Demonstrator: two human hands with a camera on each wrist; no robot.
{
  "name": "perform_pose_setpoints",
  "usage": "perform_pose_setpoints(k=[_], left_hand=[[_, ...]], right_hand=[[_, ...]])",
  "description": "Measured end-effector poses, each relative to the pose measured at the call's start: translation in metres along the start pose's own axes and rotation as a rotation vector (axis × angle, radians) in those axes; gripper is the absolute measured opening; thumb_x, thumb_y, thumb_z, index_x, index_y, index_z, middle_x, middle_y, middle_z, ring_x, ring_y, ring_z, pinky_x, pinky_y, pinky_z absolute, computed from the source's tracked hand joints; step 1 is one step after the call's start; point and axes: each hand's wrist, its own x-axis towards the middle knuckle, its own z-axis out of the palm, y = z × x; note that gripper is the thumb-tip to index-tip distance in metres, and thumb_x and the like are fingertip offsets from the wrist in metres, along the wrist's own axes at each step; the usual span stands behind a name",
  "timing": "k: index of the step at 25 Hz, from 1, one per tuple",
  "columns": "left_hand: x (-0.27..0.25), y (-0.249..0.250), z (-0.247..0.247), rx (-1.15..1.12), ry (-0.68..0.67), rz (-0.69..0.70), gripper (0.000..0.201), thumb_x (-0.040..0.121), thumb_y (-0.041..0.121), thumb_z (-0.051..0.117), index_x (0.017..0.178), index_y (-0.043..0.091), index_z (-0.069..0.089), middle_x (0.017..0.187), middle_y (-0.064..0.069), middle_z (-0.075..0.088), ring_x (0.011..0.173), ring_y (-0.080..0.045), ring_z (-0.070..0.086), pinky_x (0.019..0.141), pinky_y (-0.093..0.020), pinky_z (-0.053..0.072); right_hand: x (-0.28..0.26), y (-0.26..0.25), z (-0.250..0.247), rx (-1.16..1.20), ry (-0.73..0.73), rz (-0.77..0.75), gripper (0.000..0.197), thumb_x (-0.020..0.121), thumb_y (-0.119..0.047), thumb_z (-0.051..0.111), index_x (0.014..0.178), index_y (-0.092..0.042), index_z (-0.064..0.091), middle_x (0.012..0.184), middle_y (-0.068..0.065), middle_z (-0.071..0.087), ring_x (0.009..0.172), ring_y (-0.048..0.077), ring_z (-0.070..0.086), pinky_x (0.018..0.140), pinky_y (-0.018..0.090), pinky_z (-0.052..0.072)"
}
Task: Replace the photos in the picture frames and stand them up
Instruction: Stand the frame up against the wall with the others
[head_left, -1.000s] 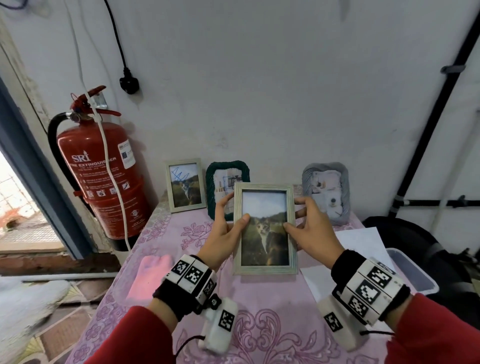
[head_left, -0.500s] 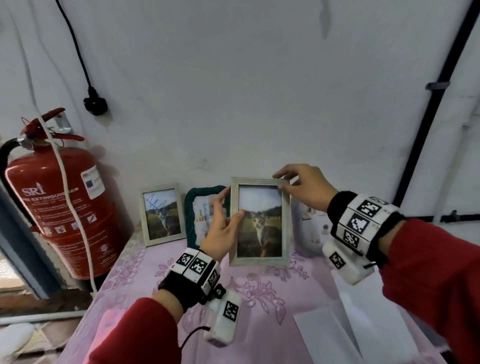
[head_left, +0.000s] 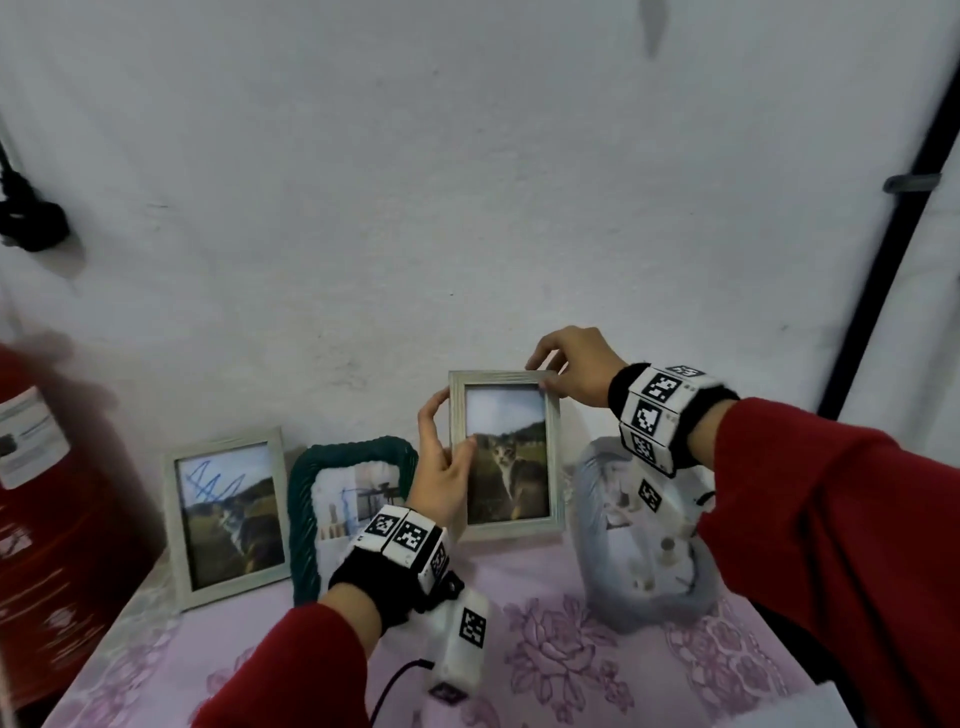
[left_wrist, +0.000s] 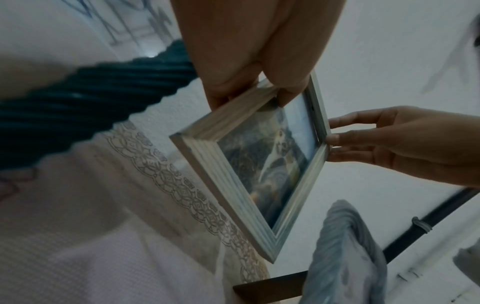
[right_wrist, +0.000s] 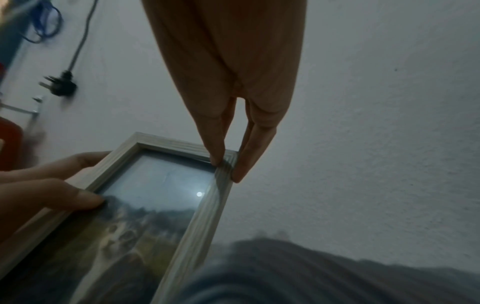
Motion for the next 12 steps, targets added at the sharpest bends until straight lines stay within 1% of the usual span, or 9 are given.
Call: perform_pose_setpoints(k=[2, 4, 5, 6, 7, 8, 10, 11, 12], left_hand=[[0.01, -0.014, 0.006, -0.012, 0.013, -0.005, 0.053, 0.096, 0.0, 0.039, 0.131, 0.036, 0.023, 0.081, -0.024, 0.053, 0.07, -0.032, 0.05, 0.064, -0.038, 0.047], [0.014, -0.022, 0.012, -0.014, -0.001, -0.012, 0.054, 0.096, -0.001, 0.038, 0.135, 0.031, 0.022, 0.069, -0.02, 0.056, 0.062, -0.027, 0.053, 0.055, -0.028, 0.048], [0.016, -0.026, 0.014, -0.021, -0.009, -0.008, 0.053, 0.096, -0.002, 0.038, 0.136, 0.028, 0.021, 0.06, -0.01, 0.059, 0.055, -0.021, 0.056, 0.05, -0.023, 0.049], [0.018, -0.031, 0.017, -0.029, -0.018, -0.004, 0.053, 0.096, -0.004, 0.038, 0.136, 0.026, 0.021, 0.054, 0.0, 0.059, 0.047, -0.011, 0.057, 0.046, -0.018, 0.047], [0.02, -0.034, 0.02, -0.044, -0.024, -0.007, 0.052, 0.096, -0.004, 0.038, 0.135, 0.026, 0.022, 0.054, 0.001, 0.059, 0.044, -0.004, 0.057, 0.045, -0.014, 0.047], [0.022, -0.037, 0.022, -0.058, -0.028, -0.02, 0.052, 0.096, -0.004, 0.038, 0.134, 0.027, 0.023, 0.062, -0.001, 0.062, 0.044, -0.004, 0.059, 0.046, -0.015, 0.048], [0.026, -0.044, 0.025, -0.068, -0.022, -0.05, 0.051, 0.096, -0.003, 0.038, 0.134, 0.028, 0.023, 0.076, -0.013, 0.062, 0.051, -0.008, 0.064, 0.049, -0.02, 0.053], [0.027, -0.049, 0.026, -0.062, -0.013, -0.065, 0.051, 0.096, -0.002, 0.038, 0.134, 0.028, 0.023, 0.081, -0.016, 0.062, 0.054, -0.011, 0.065, 0.052, -0.024, 0.055], [0.028, -0.052, 0.026, -0.047, 0.0, -0.078, 0.051, 0.096, -0.002, 0.038, 0.134, 0.028, 0.023, 0.087, -0.019, 0.063, 0.06, -0.016, 0.065, 0.057, -0.03, 0.058]], right_hand=[[0.012, 0.012, 0.006, -0.019, -0.01, 0.013, 0.019, 0.079, 0.004, 0.066, 0.097, 0.001, 0.069, 0.103, 0.016, 0.065, 0.079, 0.025, 0.063, 0.081, 0.034, 0.055], [0.019, 0.023, 0.01, -0.016, -0.017, 0.047, 0.018, 0.079, 0.003, 0.067, 0.096, 0.002, 0.069, 0.102, 0.017, 0.064, 0.075, 0.022, 0.06, 0.082, 0.037, 0.055], [0.022, 0.029, 0.011, -0.007, -0.028, 0.073, 0.018, 0.078, 0.003, 0.067, 0.097, 0.003, 0.069, 0.102, 0.018, 0.064, 0.074, 0.022, 0.06, 0.082, 0.039, 0.056], [0.025, 0.033, 0.012, 0.001, -0.047, 0.102, 0.019, 0.078, 0.004, 0.068, 0.097, 0.003, 0.068, 0.1, 0.02, 0.065, 0.073, 0.023, 0.061, 0.082, 0.041, 0.056], [0.026, 0.037, 0.012, 0.004, -0.072, 0.128, 0.02, 0.078, 0.005, 0.067, 0.098, 0.003, 0.067, 0.098, 0.023, 0.067, 0.072, 0.025, 0.061, 0.081, 0.041, 0.057], [0.028, 0.039, 0.011, -0.001, -0.095, 0.148, 0.02, 0.079, 0.005, 0.067, 0.098, 0.002, 0.067, 0.096, 0.026, 0.068, 0.071, 0.026, 0.062, 0.081, 0.04, 0.057], [0.03, 0.041, 0.01, -0.023, -0.127, 0.165, 0.019, 0.079, 0.006, 0.067, 0.098, 0.002, 0.066, 0.096, 0.027, 0.068, 0.073, 0.028, 0.064, 0.08, 0.039, 0.057], [0.03, 0.041, 0.01, -0.039, -0.137, 0.166, 0.019, 0.079, 0.006, 0.067, 0.098, 0.002, 0.066, 0.097, 0.027, 0.067, 0.075, 0.029, 0.065, 0.081, 0.041, 0.057], [0.031, 0.039, 0.01, -0.058, -0.15, 0.166, 0.019, 0.08, 0.006, 0.066, 0.098, 0.002, 0.066, 0.1, 0.026, 0.066, 0.077, 0.032, 0.066, 0.081, 0.043, 0.057]])
